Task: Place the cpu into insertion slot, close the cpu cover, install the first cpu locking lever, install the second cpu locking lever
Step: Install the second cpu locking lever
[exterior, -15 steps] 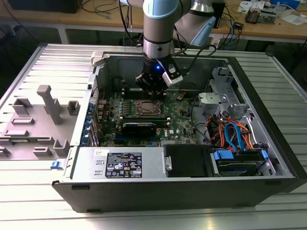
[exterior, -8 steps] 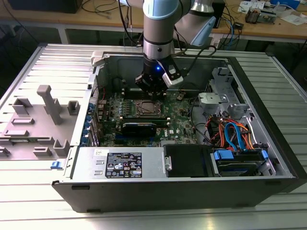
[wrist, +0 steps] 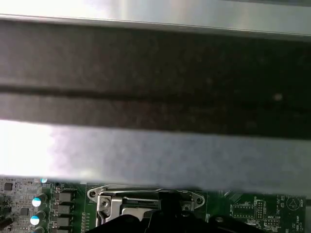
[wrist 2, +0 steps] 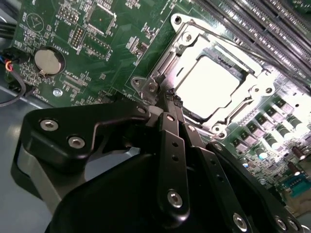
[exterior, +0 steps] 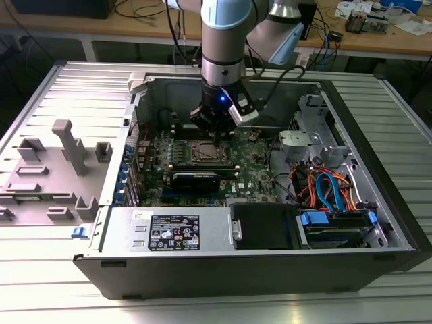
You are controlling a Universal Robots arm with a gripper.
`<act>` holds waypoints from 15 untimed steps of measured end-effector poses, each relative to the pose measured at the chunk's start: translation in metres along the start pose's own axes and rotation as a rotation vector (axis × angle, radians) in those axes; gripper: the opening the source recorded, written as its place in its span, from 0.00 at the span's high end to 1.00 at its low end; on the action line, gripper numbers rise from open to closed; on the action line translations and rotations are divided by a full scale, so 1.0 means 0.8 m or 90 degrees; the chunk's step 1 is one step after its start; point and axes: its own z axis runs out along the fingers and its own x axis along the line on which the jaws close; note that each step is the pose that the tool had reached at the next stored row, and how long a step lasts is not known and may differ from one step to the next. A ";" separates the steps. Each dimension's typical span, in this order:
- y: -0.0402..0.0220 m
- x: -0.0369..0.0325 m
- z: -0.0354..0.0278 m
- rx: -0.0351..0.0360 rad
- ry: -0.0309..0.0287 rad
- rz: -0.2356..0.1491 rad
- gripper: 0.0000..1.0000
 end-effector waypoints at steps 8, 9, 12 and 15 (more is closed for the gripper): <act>-0.0057 0.0004 -0.0001 0.0000 0.0000 0.000 0.89; -0.0062 0.0005 -0.0001 0.0000 0.0000 0.000 0.89; -0.0063 0.0005 -0.0001 0.0000 0.0000 0.000 0.89; -0.0063 0.0004 -0.0001 0.0000 0.0000 0.000 0.89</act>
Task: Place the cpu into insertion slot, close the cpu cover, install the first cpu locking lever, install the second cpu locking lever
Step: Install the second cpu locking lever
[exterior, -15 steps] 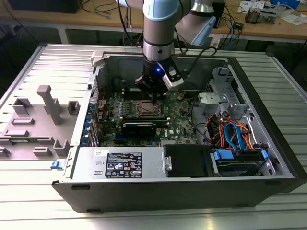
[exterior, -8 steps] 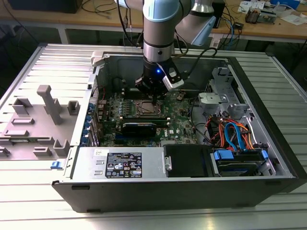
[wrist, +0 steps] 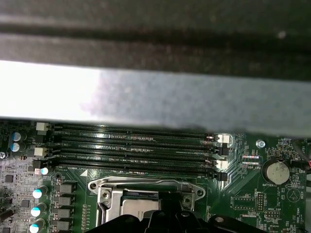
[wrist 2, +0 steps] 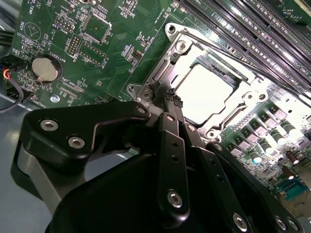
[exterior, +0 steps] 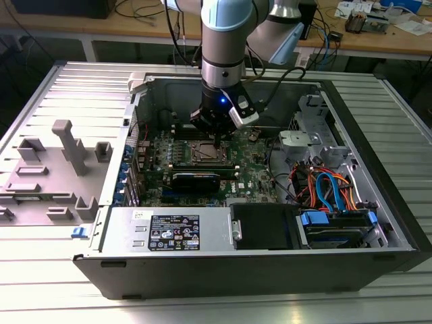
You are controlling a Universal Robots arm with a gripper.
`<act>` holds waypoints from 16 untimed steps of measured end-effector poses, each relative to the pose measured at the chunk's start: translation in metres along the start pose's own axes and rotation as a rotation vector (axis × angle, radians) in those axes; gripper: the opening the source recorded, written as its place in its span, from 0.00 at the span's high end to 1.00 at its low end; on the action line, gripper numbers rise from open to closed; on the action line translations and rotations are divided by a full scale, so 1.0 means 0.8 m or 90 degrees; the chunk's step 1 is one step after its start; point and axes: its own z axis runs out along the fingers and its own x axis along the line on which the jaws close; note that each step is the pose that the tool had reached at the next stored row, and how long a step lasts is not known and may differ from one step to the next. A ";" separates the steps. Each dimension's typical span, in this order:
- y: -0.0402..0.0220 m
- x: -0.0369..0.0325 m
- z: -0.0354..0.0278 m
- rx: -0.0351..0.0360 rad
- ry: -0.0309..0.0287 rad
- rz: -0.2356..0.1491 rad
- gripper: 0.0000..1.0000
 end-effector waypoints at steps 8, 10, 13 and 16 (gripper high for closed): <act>0.0001 -0.0002 -0.0077 0.0000 0.0000 0.000 0.89; 0.0002 -0.0003 -0.0106 0.0000 0.0000 0.000 0.89; 0.0000 -0.0002 -0.0107 0.0007 0.0001 0.000 0.89; -0.0021 -0.0001 -0.0107 0.0011 0.0001 0.000 0.89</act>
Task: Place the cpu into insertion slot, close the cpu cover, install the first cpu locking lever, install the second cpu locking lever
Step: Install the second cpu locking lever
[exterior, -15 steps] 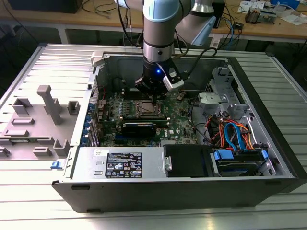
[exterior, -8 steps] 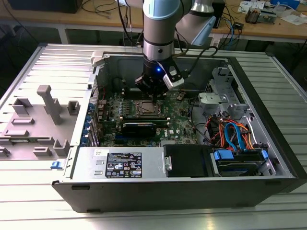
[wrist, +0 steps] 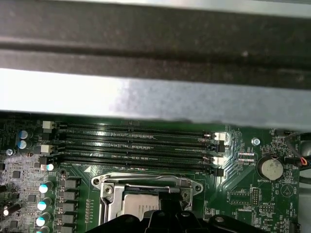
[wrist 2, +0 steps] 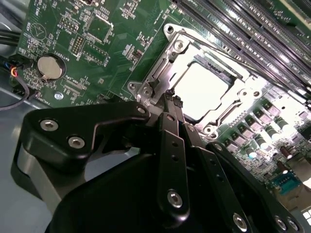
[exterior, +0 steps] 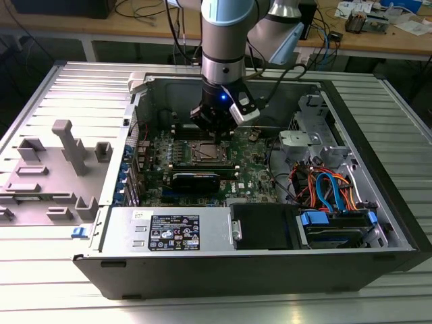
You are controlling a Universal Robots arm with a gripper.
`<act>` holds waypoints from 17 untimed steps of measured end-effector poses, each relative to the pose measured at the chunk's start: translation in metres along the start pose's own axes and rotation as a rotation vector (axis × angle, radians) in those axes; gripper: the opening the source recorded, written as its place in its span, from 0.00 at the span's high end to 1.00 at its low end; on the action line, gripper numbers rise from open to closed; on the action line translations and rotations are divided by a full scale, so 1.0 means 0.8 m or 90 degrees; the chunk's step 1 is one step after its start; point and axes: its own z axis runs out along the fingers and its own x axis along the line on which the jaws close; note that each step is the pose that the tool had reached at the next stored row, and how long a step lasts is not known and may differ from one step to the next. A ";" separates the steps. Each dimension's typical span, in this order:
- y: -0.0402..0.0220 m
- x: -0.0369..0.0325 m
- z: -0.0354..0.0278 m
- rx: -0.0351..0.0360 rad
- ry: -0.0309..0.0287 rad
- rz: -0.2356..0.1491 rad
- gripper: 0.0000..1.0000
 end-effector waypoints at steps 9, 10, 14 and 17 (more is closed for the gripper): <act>-0.0061 0.0005 0.0000 0.0011 0.0001 0.000 0.89; -0.0061 0.0005 0.0000 0.0011 0.0000 0.000 0.89; -0.0064 0.0005 0.0000 0.0011 0.0001 0.000 0.89; -0.0065 0.0005 0.0000 0.0011 0.0001 0.000 0.89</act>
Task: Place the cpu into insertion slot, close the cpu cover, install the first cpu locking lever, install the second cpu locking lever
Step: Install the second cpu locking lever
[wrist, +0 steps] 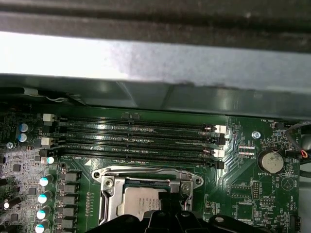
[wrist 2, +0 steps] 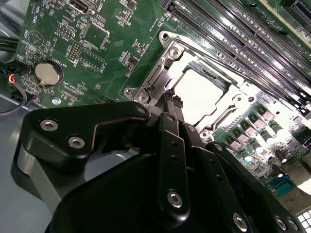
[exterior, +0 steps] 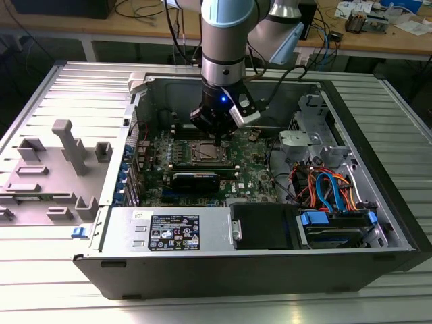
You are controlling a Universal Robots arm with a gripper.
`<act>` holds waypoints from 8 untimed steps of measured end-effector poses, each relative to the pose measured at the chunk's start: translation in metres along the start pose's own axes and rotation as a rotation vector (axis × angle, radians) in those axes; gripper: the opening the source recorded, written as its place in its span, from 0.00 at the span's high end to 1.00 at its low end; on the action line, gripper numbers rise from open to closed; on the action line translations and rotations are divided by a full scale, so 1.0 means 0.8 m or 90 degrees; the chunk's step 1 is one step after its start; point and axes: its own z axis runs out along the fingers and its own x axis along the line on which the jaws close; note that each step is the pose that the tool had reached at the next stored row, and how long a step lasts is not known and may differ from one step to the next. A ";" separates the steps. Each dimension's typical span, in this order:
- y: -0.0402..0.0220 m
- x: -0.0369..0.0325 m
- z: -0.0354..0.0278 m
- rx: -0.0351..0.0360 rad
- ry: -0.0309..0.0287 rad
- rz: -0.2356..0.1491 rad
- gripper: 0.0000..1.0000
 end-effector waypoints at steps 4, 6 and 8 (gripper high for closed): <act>-0.0001 0.0000 0.0000 0.0000 0.0000 0.000 0.89; -0.0001 0.0000 0.0000 0.0001 0.0001 0.000 0.89; -0.0002 0.0000 -0.0030 0.0002 0.0001 0.000 0.89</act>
